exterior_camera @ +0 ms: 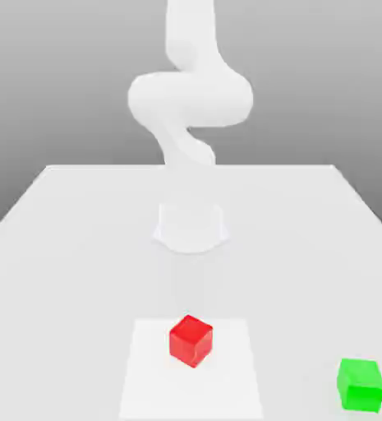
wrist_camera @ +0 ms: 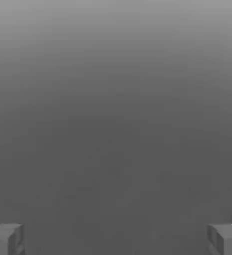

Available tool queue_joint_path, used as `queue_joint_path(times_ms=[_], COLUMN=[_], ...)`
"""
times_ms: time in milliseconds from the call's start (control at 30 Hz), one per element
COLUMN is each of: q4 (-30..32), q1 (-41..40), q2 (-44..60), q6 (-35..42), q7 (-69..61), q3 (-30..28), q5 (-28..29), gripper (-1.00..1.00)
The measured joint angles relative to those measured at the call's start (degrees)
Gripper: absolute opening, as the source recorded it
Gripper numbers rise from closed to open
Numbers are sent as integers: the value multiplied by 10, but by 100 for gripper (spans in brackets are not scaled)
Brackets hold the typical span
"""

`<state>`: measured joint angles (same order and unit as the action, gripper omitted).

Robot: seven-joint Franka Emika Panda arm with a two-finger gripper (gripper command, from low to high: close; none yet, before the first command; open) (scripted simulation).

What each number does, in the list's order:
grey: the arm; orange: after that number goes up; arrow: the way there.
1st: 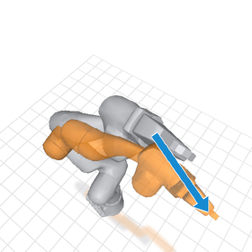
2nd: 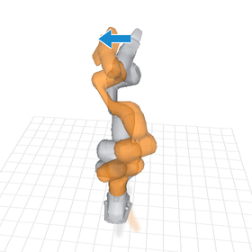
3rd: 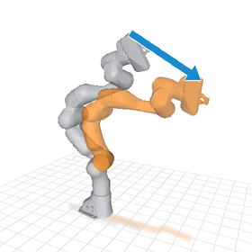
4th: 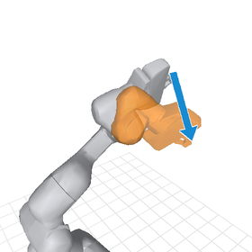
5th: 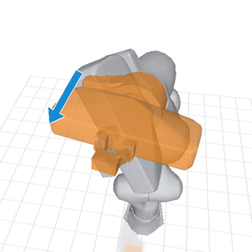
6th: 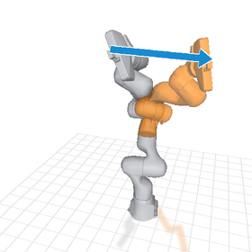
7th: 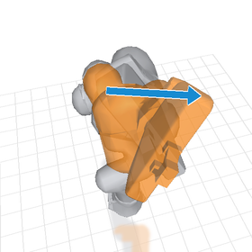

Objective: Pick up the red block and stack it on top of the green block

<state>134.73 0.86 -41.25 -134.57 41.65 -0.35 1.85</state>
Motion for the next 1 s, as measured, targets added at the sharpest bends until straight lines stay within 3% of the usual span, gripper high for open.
queue_joint_path(times_ms=[300,500,667,833,1000], q4=[119,199,248,241,231], q1=[32,60,76,80,68], q2=[195,322,411,452,487], q6=[-117,-197,-251,-261,-270], q7=[-192,-352,-506,-589,-637], q3=[-37,-73,-74,-55,-31], q5=[52,41,-38,-141,-207], gripper=[0,0,0,0,0])
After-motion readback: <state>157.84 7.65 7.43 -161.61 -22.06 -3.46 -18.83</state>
